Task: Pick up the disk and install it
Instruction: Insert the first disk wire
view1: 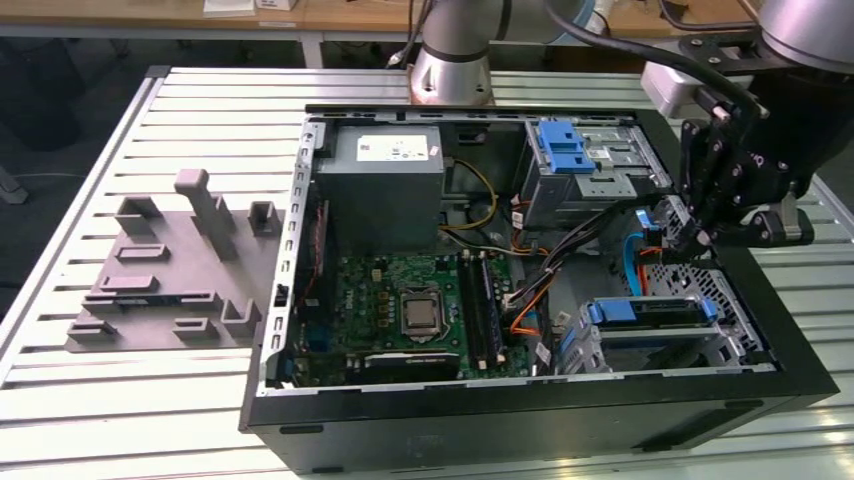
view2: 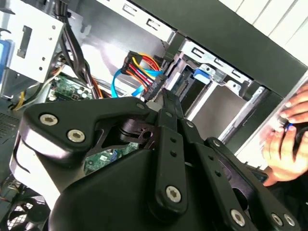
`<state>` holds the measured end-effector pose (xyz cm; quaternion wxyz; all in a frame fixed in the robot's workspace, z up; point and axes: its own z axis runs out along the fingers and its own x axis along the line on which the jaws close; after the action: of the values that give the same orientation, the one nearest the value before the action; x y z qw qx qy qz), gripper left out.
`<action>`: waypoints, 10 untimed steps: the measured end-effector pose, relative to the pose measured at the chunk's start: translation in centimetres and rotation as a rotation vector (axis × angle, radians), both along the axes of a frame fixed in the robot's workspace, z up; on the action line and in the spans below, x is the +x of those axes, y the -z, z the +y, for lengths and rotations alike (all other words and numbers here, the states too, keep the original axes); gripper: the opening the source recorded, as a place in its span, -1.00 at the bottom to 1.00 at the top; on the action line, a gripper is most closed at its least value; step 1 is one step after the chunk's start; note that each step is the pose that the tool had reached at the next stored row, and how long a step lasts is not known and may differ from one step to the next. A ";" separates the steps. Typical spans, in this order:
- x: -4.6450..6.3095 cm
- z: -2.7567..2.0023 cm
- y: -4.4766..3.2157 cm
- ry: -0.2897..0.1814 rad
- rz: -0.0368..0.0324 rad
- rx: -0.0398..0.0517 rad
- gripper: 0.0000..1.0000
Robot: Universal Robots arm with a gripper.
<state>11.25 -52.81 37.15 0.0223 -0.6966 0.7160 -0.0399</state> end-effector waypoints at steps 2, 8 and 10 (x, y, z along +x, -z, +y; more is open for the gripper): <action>0.0 0.34 0.09 0.000 -0.0013 -0.0114 -0.79; -0.2 0.90 0.66 0.000 -0.0020 -0.0217 -0.79; -0.3 0.94 0.80 0.000 -0.0030 -0.0218 -0.77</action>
<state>10.96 -51.87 36.35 0.0157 -0.6968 0.7154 -0.0488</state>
